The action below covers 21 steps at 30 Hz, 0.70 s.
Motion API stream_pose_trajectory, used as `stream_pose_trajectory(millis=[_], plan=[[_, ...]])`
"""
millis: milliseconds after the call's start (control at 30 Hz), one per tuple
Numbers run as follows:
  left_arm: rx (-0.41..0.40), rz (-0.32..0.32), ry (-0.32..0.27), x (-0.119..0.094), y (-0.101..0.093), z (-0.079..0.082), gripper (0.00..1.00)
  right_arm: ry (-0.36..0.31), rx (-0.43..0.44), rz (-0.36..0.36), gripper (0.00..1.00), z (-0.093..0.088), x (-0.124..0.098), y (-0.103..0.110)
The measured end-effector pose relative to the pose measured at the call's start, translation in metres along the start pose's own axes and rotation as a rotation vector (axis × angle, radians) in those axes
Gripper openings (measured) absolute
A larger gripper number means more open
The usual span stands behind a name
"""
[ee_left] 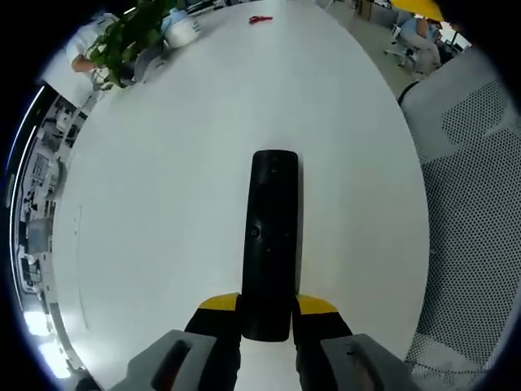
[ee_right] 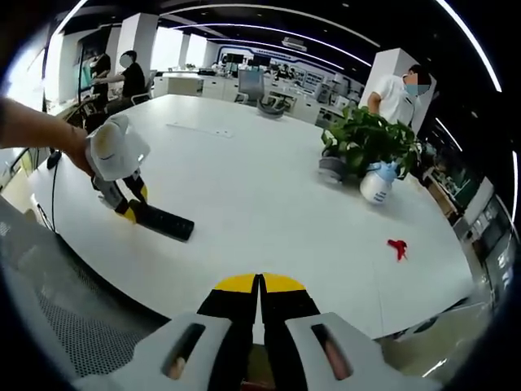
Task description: Press the specified remote control buttons in sequence, fully releasing each button before pressing the next.
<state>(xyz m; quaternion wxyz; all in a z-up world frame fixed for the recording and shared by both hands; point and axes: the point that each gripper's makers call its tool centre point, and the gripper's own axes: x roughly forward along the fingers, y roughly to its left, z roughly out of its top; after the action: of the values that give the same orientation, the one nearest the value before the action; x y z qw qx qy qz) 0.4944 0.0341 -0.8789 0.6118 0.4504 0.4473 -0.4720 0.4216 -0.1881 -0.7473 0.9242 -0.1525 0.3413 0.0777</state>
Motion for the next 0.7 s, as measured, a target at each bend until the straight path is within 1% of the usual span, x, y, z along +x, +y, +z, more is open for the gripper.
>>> stream_pose_trajectory(millis=[167,300,500,700], plan=[[-0.031,-0.009,-0.043,-0.001,-0.007,0.0,0.24,0.016,0.003,0.003,0.0,-0.002,0.002,0.0],[-0.042,-0.018,-0.07,-0.002,-0.017,0.001,0.24,0.027,-0.004,0.028,0.0,-0.003,0.003,0.004],[-0.038,-0.002,-0.085,-0.005,-0.03,0.003,0.24,0.03,-0.028,0.05,0.0,-0.003,0.003,0.01],[-0.024,0.01,-0.091,-0.006,-0.041,0.004,0.24,0.017,-0.006,0.077,0.0,-0.001,0.002,0.013]])
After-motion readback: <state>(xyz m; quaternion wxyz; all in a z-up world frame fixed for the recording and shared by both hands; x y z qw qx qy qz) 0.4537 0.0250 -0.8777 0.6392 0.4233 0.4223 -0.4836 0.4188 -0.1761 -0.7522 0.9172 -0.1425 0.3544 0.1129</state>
